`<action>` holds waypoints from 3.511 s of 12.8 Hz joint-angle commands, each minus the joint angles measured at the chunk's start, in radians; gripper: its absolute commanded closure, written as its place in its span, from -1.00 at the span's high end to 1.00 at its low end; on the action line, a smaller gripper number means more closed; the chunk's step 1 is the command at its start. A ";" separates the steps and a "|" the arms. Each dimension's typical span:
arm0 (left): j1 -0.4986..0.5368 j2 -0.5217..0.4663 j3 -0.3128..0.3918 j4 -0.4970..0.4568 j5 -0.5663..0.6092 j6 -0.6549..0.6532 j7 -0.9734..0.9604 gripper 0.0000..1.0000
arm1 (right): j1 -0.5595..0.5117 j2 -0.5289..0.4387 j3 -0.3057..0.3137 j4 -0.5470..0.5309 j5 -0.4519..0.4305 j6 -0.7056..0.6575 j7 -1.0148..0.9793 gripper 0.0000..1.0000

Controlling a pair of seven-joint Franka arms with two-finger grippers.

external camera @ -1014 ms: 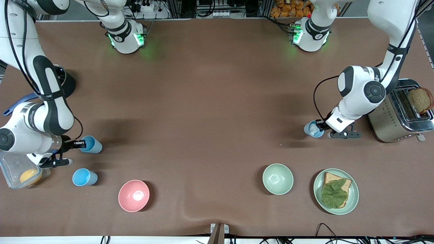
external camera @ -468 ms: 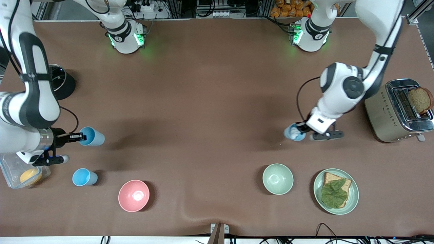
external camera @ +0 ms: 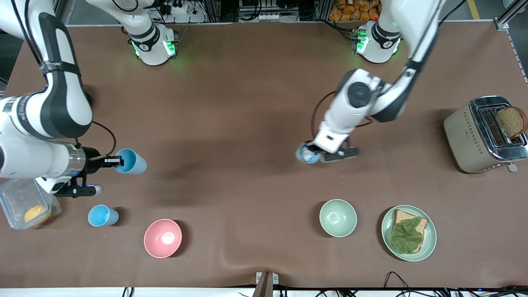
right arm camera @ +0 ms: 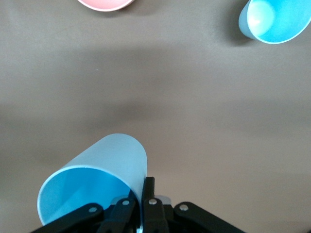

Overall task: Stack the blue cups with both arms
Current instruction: 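Lift both blue cups and carry them toward the table middle, then set the tissue cup down with the left gripper while the right gripper approaches, then lower the right gripper's cup into the tissue cup while the left gripper withdraws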

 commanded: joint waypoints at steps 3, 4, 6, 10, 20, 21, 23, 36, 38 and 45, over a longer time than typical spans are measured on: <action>-0.149 0.185 0.012 0.226 0.146 -0.020 -0.265 -1.00 | 0.049 -0.020 -0.001 -0.002 0.025 -0.011 0.150 -1.00; -0.172 0.198 0.014 0.236 0.170 -0.020 -0.284 -1.00 | 0.061 -0.022 0.000 -0.002 0.027 -0.011 0.190 -1.00; -0.216 0.242 0.018 0.280 0.236 -0.020 -0.346 -1.00 | 0.080 -0.023 -0.001 -0.002 0.071 -0.011 0.237 -1.00; -0.290 0.281 0.049 0.307 0.334 -0.020 -0.542 0.92 | 0.112 -0.028 0.000 -0.006 0.103 -0.007 0.242 -1.00; -0.188 -0.044 0.046 0.351 0.250 -0.369 -0.494 1.00 | 0.333 -0.029 -0.003 -0.022 0.091 0.110 0.660 -1.00; -0.150 -0.078 0.040 0.351 0.244 -0.397 -0.429 1.00 | 0.359 -0.026 -0.003 -0.023 0.091 0.136 0.699 -1.00; -0.073 -0.141 0.038 0.351 0.207 -0.433 -0.265 1.00 | 0.402 -0.022 -0.004 -0.037 0.089 0.183 0.757 -1.00; 0.443 -0.423 0.044 0.348 -0.092 -0.827 0.741 1.00 | 0.633 0.072 -0.010 -0.163 0.062 0.429 0.906 -1.00; 0.431 -0.432 0.049 0.343 -0.095 -0.839 0.743 1.00 | 0.646 0.086 -0.010 -0.161 0.057 0.441 0.929 -1.00; 0.163 -0.462 0.280 0.326 -0.083 -0.891 0.744 1.00 | 0.633 0.089 -0.013 -0.149 -0.044 0.460 0.946 1.00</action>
